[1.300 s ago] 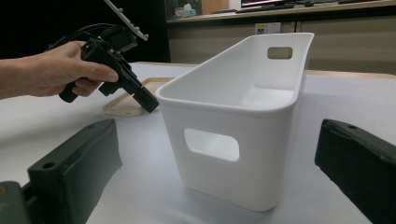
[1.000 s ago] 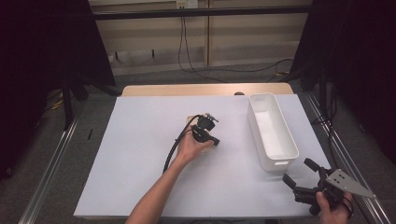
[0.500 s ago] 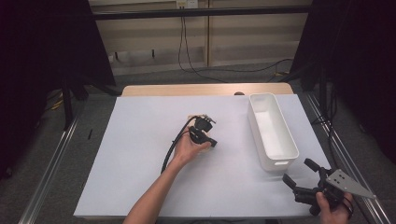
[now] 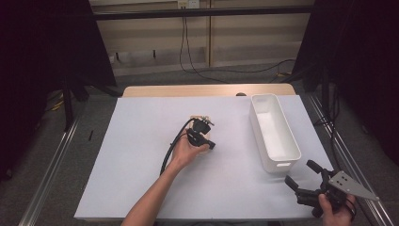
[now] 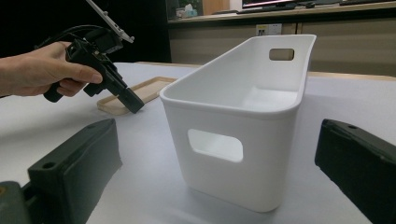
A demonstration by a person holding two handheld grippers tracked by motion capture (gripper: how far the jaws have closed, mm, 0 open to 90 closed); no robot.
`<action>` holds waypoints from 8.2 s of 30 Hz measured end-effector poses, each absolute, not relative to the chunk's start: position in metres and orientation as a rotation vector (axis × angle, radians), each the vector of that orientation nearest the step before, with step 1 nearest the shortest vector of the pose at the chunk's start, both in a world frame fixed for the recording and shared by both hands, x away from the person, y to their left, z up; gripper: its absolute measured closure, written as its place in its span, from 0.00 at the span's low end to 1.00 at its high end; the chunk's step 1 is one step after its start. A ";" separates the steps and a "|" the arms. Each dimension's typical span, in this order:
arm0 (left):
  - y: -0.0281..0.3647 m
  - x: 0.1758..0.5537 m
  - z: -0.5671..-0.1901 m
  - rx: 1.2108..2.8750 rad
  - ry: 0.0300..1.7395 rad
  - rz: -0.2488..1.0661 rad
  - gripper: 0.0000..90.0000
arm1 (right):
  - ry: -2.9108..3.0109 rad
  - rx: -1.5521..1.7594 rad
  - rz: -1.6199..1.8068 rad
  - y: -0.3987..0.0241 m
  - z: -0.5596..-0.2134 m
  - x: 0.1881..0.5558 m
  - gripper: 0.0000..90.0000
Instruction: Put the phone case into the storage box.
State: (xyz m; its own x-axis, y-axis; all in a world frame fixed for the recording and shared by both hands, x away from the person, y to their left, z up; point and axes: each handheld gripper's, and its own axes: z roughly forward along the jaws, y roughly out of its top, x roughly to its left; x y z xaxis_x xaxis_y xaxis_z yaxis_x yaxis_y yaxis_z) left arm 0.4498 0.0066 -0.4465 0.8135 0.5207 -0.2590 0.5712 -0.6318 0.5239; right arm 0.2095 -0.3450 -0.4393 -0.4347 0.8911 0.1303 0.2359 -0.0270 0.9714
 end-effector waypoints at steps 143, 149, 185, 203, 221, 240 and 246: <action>0.107 0.426 -0.405 2.009 0.840 0.214 0.07 | 1.687 1.184 1.494 -0.344 -0.439 0.212 0.00; 0.117 0.438 -0.408 1.993 0.848 0.228 0.06 | 1.686 1.186 1.494 -0.344 -0.439 0.211 0.00; 0.101 0.495 -0.413 2.260 0.900 0.196 0.09 | 1.699 1.178 1.491 -0.343 -0.440 0.213 0.00; 0.088 0.496 -0.427 2.404 0.913 0.122 0.20 | 1.694 1.181 1.495 -0.344 -0.439 0.212 0.00; 0.086 0.497 -0.437 2.458 0.963 0.078 0.49 | 1.695 1.184 1.494 -0.345 -0.439 0.212 0.00; 0.083 0.494 -0.440 2.457 0.986 0.077 0.73 | 1.706 1.176 1.491 -0.345 -0.440 0.212 0.00; 0.086 0.497 -0.440 2.455 1.006 0.059 0.81 | 1.700 1.181 1.492 -0.345 -0.440 0.212 0.00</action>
